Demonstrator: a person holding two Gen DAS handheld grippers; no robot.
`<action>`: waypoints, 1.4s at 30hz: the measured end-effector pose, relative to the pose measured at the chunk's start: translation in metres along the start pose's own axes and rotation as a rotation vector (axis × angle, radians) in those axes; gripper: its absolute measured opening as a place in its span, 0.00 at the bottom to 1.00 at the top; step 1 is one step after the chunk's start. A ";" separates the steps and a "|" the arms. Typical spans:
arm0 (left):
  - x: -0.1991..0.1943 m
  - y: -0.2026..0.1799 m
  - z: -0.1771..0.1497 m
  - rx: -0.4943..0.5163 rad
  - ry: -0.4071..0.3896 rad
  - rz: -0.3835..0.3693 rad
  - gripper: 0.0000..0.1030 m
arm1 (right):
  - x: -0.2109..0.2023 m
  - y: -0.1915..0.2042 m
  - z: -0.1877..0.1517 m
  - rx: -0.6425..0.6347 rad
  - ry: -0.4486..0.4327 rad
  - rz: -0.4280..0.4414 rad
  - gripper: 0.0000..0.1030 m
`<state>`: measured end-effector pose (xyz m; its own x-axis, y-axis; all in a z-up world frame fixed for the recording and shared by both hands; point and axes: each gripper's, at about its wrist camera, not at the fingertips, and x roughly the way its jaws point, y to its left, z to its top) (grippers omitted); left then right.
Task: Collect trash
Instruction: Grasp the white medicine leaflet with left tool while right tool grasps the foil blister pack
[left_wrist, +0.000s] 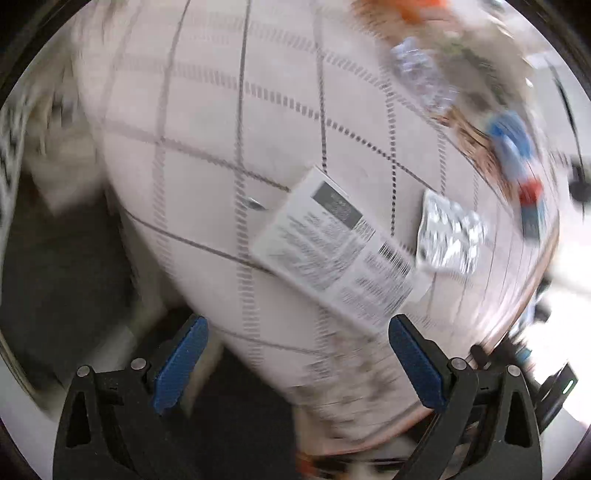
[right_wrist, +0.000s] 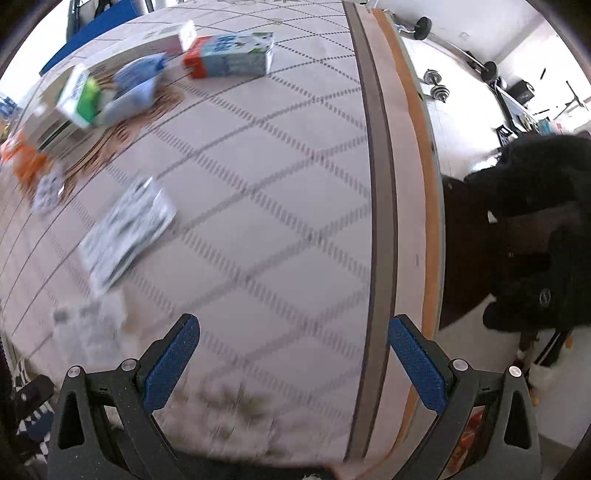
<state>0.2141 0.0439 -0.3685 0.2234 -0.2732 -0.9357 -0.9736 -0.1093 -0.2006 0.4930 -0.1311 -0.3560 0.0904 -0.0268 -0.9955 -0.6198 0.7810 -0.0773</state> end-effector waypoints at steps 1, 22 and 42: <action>0.009 0.000 0.006 -0.080 0.027 -0.025 0.97 | 0.007 -0.002 0.015 0.001 0.009 0.010 1.00; 0.007 -0.018 0.033 0.357 -0.230 0.459 0.80 | 0.018 0.174 0.078 -1.069 -0.034 -0.012 1.00; 0.016 0.041 0.039 0.152 -0.219 0.334 0.80 | 0.044 0.222 0.165 -0.675 0.240 0.170 0.69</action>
<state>0.1763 0.0726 -0.4035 -0.1045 -0.0588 -0.9928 -0.9904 0.0971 0.0985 0.4883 0.1441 -0.4083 -0.1746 -0.1358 -0.9752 -0.9621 0.2344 0.1396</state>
